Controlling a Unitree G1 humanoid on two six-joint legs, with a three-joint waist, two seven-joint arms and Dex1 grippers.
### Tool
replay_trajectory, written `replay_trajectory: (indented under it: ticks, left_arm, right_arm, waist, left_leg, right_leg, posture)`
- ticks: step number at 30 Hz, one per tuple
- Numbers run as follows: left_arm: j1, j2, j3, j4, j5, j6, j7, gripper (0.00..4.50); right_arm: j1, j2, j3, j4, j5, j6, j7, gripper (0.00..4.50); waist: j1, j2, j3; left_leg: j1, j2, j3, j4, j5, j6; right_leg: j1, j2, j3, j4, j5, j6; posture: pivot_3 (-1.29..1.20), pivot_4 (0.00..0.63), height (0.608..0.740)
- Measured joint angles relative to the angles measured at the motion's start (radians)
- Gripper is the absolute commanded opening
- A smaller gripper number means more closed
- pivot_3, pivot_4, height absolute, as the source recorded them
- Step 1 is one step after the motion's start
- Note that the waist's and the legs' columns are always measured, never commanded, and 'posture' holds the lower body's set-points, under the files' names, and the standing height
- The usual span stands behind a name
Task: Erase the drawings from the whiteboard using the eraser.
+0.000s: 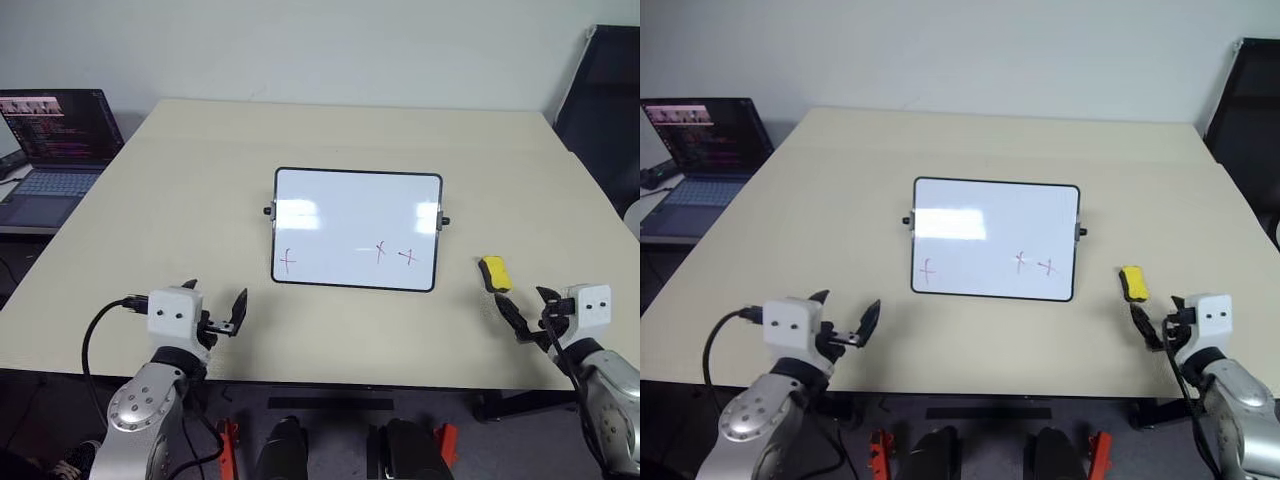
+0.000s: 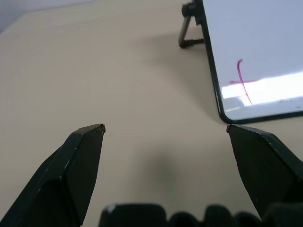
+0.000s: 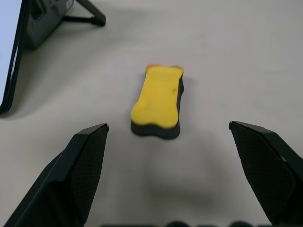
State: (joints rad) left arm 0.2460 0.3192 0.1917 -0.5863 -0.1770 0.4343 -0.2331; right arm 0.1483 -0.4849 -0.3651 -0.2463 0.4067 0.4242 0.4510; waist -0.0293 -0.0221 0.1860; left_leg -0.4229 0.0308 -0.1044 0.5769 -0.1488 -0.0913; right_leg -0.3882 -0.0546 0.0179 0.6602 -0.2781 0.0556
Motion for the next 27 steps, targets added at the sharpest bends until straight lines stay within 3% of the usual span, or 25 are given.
replay_trajectory:
  ticks: [7, 15, 21, 27]
  left_arm:
    - [0.034, 0.014, -0.014, 0.001, -0.037, 0.019, -0.066, 4.50]
    - [0.005, 0.163, 0.007, -0.002, -0.207, 0.053, -0.297, 4.50]
    - [-0.200, 0.337, 0.047, 0.030, -0.386, 0.116, -0.500, 4.50]
    - [-0.479, 0.450, -0.064, 0.169, -0.433, 0.170, -0.692, 4.50]
  right_arm:
    - [0.007, -0.005, 0.001, -0.073, 0.016, 0.057, 0.000, 4.48]
    - [-0.012, -0.029, -0.005, -0.210, 0.091, 0.194, -0.016, 4.48]
    - [-0.111, -0.021, -0.009, -0.218, 0.089, 0.289, -0.111, 4.48]
    - [-0.263, 0.032, -0.020, -0.251, 0.121, 0.528, -0.303, 4.48]
  waist:
    - [0.000, 0.000, 0.000]
    - [0.001, 0.000, 0.000]
    - [0.001, 0.000, 0.000]
    - [0.001, 0.001, 0.001]
  left_leg:
    - [-0.001, 0.000, 0.000, 0.000, 0.000, 0.000]
    - [-0.002, 0.000, -0.001, 0.000, 0.000, 0.000]
    - [-0.002, 0.000, -0.001, 0.000, 0.000, 0.000]
    - [-0.006, 0.000, -0.001, -0.001, 0.000, 0.000]
  right_leg:
    - [-0.001, 0.000, -0.001, -0.001, 0.000, 0.000]
    - [-0.001, 0.000, -0.001, -0.002, 0.000, 0.000]
    - [-0.001, 0.000, -0.001, -0.002, 0.000, 0.000]
    - [-0.004, 0.001, -0.002, -0.002, 0.000, 0.000]
  posture:
    - [0.00, 0.150, 0.740]
    - [0.00, 0.150, 0.740]
    - [0.00, 0.150, 0.740]
    - [0.00, 0.150, 0.740]
